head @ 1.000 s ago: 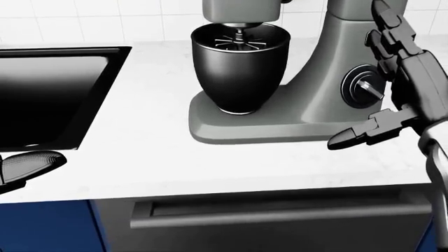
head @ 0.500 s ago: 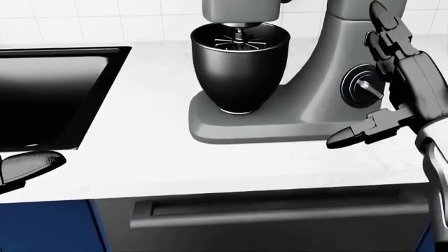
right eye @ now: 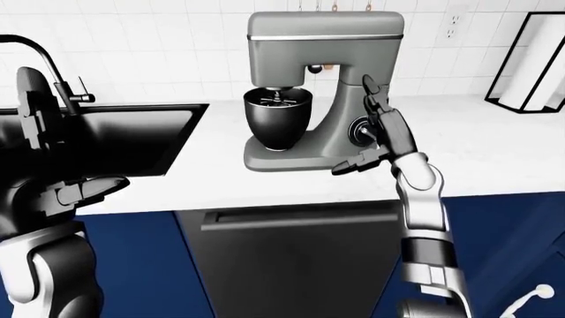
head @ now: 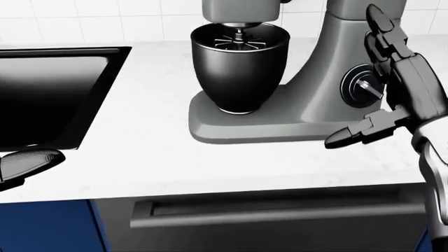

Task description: Open the stand mixer head.

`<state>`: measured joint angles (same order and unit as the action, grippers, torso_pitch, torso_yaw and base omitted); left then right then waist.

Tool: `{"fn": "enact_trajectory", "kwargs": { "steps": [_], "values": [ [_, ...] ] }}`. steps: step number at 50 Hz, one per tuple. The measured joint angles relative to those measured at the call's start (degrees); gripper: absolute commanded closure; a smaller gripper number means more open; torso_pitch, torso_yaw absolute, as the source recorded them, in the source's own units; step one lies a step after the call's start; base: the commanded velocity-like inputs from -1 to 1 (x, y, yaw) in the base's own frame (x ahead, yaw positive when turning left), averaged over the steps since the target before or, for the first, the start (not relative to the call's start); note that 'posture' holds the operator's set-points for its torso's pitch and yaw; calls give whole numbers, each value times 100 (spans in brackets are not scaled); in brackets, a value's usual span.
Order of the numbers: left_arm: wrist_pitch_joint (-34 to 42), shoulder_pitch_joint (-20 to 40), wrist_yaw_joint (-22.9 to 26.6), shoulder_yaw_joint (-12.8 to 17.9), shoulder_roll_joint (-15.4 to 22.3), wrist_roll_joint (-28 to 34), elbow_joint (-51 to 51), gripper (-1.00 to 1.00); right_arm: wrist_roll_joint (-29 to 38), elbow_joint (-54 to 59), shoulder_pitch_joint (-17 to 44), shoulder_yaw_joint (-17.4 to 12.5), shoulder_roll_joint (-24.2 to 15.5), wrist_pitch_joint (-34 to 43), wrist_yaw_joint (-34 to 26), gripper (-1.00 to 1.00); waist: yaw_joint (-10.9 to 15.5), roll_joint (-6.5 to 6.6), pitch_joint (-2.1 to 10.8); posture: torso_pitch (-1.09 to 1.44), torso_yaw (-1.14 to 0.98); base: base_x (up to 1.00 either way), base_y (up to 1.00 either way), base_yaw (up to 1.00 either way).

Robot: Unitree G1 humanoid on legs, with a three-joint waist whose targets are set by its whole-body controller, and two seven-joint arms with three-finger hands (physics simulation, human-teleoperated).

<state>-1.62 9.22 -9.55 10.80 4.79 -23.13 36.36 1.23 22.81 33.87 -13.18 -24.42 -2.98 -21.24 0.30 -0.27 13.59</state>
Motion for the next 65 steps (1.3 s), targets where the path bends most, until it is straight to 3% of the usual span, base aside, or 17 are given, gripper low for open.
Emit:
{"fn": "enact_trajectory", "kwargs": {
  "steps": [65],
  "values": [
    [11,39,-19,43,39,-7,-3,-98,63,1629,748,118,-204,-820,108,-100,0,10,-8,-30,0,0,0,0]
  ]
}}
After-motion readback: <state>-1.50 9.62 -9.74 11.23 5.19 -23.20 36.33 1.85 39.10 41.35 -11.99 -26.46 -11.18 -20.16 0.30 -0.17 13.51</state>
